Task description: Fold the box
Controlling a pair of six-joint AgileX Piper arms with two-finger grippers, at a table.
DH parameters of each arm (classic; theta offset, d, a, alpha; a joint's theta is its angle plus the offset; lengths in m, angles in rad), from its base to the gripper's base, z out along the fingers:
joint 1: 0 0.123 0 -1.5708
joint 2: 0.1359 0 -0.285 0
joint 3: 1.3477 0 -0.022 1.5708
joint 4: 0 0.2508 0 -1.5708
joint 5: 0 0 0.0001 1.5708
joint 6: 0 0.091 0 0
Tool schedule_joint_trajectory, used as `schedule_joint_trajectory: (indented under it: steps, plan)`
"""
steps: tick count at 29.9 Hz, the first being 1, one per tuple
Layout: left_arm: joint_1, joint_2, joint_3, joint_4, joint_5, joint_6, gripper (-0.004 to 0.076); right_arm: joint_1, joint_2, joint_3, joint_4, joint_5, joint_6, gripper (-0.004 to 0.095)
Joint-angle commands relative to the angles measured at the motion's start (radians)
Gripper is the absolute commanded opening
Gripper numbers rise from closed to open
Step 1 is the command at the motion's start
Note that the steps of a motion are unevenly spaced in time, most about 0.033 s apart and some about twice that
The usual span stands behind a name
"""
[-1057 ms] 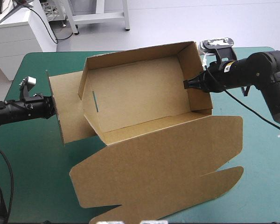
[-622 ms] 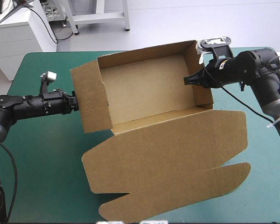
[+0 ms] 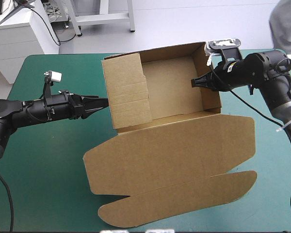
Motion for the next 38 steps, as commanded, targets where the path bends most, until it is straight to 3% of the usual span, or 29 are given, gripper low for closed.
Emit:
schedule_joint_trajectory:
  steps: [1,9,15,23,27,30,38]
  plan:
    - [-0.007,-0.06,-0.029,-0.133,0.103,0.005,0.0546,-0.003,-0.038,-0.029,0.03,-0.063,0.019,-0.0017]
    - [-0.007,-0.074,-0.029,-0.169,0.103,-0.017,0.0546,0.01,-0.038,-0.029,0.034,-0.053,0.038,-0.0016]
    - [-0.015,-0.079,-0.029,-0.135,0.055,-0.044,0.0546,0.094,-0.038,-0.029,-0.021,-0.098,0.094,-0.0008]
    - [-0.152,-0.168,-0.029,0.255,-0.301,-0.433,0.0546,0.214,-0.038,-0.029,-0.182,-0.142,0.222,-0.0007]
    - [-0.215,-0.208,-0.029,0.362,-0.396,-0.54,0.0505,0.249,-0.038,-0.029,-0.204,-0.154,0.244,-0.0007]
    - [-0.246,-0.22,-0.056,0.471,-0.396,-0.594,0.0455,0.274,-0.038,-0.029,-0.242,-0.154,0.264,-0.0005]
    - [-0.274,-0.217,-0.176,0.665,-0.336,-0.79,0.0452,0.34,-0.038,-0.029,-0.342,-0.149,0.335,-0.0005]
